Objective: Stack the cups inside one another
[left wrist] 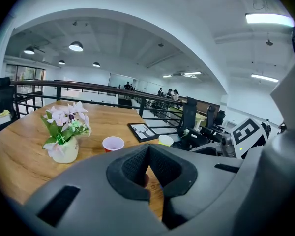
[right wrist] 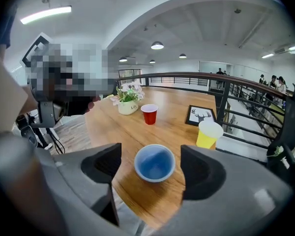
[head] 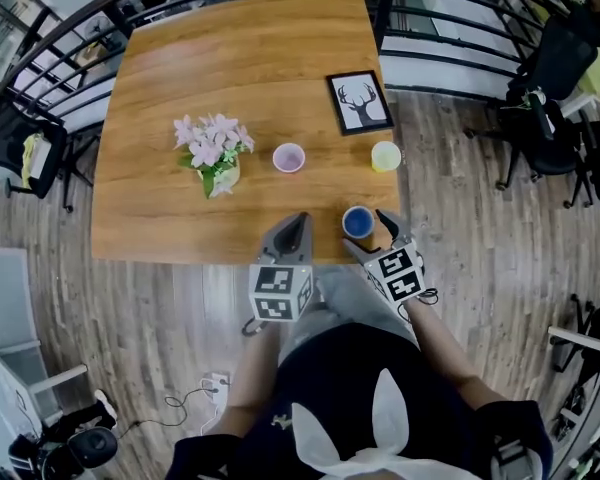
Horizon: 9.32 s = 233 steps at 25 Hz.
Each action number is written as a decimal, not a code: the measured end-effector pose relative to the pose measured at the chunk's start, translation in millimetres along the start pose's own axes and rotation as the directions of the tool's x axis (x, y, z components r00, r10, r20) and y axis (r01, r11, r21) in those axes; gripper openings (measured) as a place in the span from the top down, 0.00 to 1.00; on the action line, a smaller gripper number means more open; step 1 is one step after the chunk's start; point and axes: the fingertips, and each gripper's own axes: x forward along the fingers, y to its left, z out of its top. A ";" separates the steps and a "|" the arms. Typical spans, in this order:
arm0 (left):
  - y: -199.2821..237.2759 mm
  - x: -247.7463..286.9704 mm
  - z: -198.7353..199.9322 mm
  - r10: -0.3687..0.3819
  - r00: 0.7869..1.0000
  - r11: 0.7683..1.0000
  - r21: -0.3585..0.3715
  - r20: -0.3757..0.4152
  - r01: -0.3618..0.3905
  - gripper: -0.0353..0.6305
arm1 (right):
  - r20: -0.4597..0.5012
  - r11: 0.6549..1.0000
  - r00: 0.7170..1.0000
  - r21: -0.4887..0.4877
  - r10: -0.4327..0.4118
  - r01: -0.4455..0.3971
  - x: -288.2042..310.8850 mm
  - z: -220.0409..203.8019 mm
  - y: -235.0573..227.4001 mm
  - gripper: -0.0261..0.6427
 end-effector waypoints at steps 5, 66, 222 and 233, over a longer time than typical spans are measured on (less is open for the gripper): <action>2.9 9.8 -4.3 -0.008 1.000 1.000 0.003 -0.029 0.008 0.92 | -0.059 1.000 0.998 0.000 0.011 -0.011 13.5 -11.8 0.3 0.40; 31.5 29.1 21.2 0.005 1.000 1.000 -0.014 -0.008 -0.005 0.92 | 0.108 0.996 0.993 -0.072 -0.042 0.050 -9.9 109.4 -39.7 0.47; 149.7 29.0 12.2 0.205 0.969 0.969 -0.113 -0.137 -0.221 0.92 | -0.112 0.945 0.970 -0.225 0.218 -0.238 197.3 141.5 7.0 0.46; 142.3 33.5 26.2 0.192 0.978 0.973 -0.110 -0.087 -0.201 0.92 | 0.066 0.944 0.965 -0.235 0.255 -0.234 151.2 201.8 13.2 0.46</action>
